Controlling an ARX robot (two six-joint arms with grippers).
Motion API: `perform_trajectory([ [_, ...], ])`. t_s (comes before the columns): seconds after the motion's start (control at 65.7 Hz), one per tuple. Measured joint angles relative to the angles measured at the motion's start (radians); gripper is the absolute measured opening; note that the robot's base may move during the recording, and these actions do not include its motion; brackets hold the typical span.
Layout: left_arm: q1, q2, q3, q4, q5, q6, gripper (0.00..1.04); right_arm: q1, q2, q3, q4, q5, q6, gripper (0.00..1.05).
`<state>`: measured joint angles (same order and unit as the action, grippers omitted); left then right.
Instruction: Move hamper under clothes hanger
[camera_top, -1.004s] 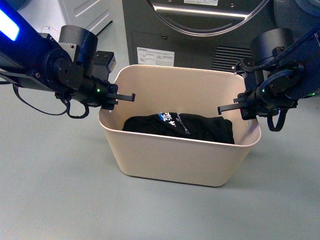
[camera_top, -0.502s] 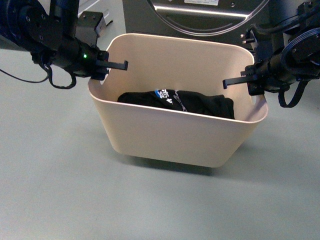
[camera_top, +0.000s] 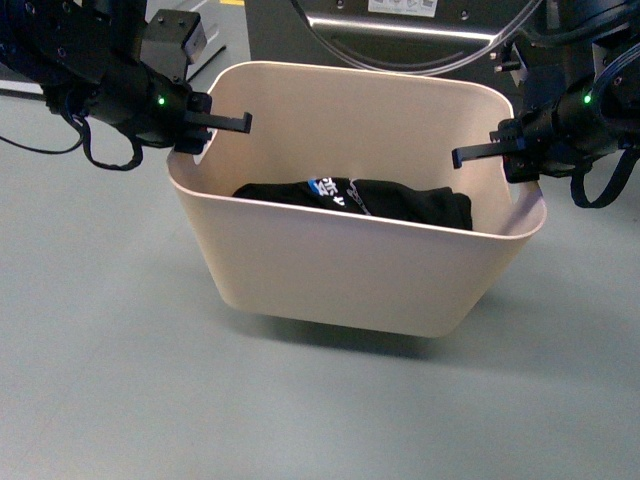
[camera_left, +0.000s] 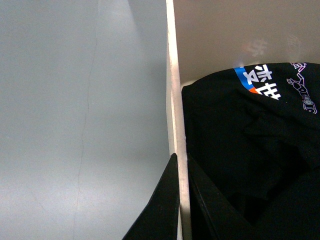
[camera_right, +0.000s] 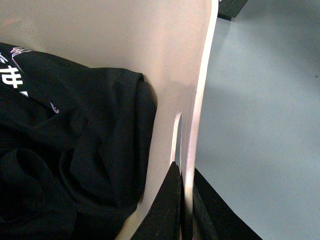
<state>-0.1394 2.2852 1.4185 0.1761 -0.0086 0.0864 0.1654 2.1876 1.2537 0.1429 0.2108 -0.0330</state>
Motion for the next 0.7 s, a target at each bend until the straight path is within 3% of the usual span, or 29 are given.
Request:
perform_trajectory([
  [0.502, 0.034, -0.002, -0.003, -0.001, -0.023, 0.000, 0.04, 0.033, 0.000, 0.000, 0.001, -0.029, 0.000, 0.04],
  [0.7, 0.003, -0.002, -0.003, 0.000, 0.000, 0.000, 0.04, -0.002, -0.008, 0.000, 0.002, -0.002, -0.004, 0.04],
])
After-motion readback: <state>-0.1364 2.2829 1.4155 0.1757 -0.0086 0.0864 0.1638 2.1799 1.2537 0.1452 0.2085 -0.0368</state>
